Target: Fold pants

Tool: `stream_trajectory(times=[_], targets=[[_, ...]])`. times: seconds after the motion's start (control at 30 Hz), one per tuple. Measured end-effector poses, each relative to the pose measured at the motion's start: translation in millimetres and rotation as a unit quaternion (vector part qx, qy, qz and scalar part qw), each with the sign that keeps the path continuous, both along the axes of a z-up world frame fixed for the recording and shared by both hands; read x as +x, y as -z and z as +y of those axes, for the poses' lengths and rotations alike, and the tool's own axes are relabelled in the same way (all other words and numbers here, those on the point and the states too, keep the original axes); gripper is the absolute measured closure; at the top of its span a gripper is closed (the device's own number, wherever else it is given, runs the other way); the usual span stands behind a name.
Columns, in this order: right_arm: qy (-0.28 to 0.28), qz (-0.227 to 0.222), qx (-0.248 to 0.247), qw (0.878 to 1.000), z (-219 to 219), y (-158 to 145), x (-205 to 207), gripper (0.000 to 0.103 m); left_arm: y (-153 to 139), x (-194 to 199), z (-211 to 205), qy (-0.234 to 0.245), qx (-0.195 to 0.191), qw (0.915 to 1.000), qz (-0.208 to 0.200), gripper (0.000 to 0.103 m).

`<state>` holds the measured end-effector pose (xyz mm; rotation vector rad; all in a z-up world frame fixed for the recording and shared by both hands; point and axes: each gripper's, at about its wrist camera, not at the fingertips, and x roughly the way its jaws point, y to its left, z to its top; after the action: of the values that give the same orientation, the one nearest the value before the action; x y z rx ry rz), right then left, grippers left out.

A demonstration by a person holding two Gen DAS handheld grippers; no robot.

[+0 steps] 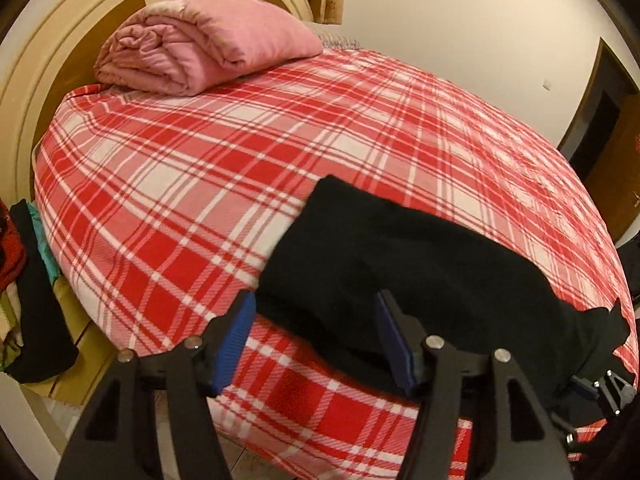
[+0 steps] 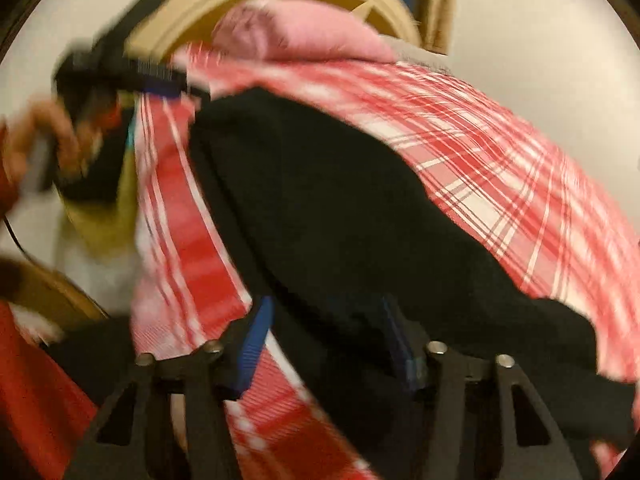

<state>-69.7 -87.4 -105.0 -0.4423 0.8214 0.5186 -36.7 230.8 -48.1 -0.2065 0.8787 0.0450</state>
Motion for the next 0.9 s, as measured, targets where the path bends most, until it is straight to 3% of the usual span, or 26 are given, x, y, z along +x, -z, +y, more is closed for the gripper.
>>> stream_trajectory(times=[0.03,0.13,0.17,0.2,0.27,0.47,0.63,0.73,0.8,0.87,0.9], targets=[[0.006,0.001,-0.003,1.0,-2,3,4,0.069,0,0,1,-0.002,-0.002,1.0,0.001,0.039],[0.017,0.001,0.018,1.0,-8,3,12,0.07,0,0,1,-0.002,-0.007,1.0,0.001,0.039],[0.02,0.001,0.025,0.999,-9,1,14,0.076,0,0,1,-0.002,-0.007,1.0,0.001,0.039],[0.022,0.002,0.035,0.999,-9,-1,15,0.09,-1,0,1,-0.002,-0.006,1.0,0.001,0.039],[0.023,0.007,0.053,0.998,-8,-8,15,0.098,-2,0,1,-0.001,-0.008,1.0,0.0,0.039],[-0.009,0.0,0.064,0.998,-5,-28,-9,0.098,-8,-2,1,0.002,-0.013,0.9998,-0.012,0.039],[-0.017,0.039,0.034,0.999,-2,5,-22,0.098,-6,1,-5,0.008,-0.011,0.9999,-0.009,0.039],[-0.009,0.028,0.046,0.998,-3,4,-24,0.098,-4,4,-10,0.008,-0.01,0.9999,-0.007,0.039],[-0.008,0.044,0.068,0.997,-7,-2,-19,0.097,-4,7,-15,0.008,-0.009,0.9999,-0.011,0.039],[-0.012,0.084,0.133,0.988,-19,-14,-12,0.097,-5,9,-22,0.005,-0.001,0.9998,-0.019,0.039],[-0.009,0.111,0.189,0.976,-31,-22,-6,0.097,-4,10,-26,0.004,0.002,0.9998,-0.02,0.039]])
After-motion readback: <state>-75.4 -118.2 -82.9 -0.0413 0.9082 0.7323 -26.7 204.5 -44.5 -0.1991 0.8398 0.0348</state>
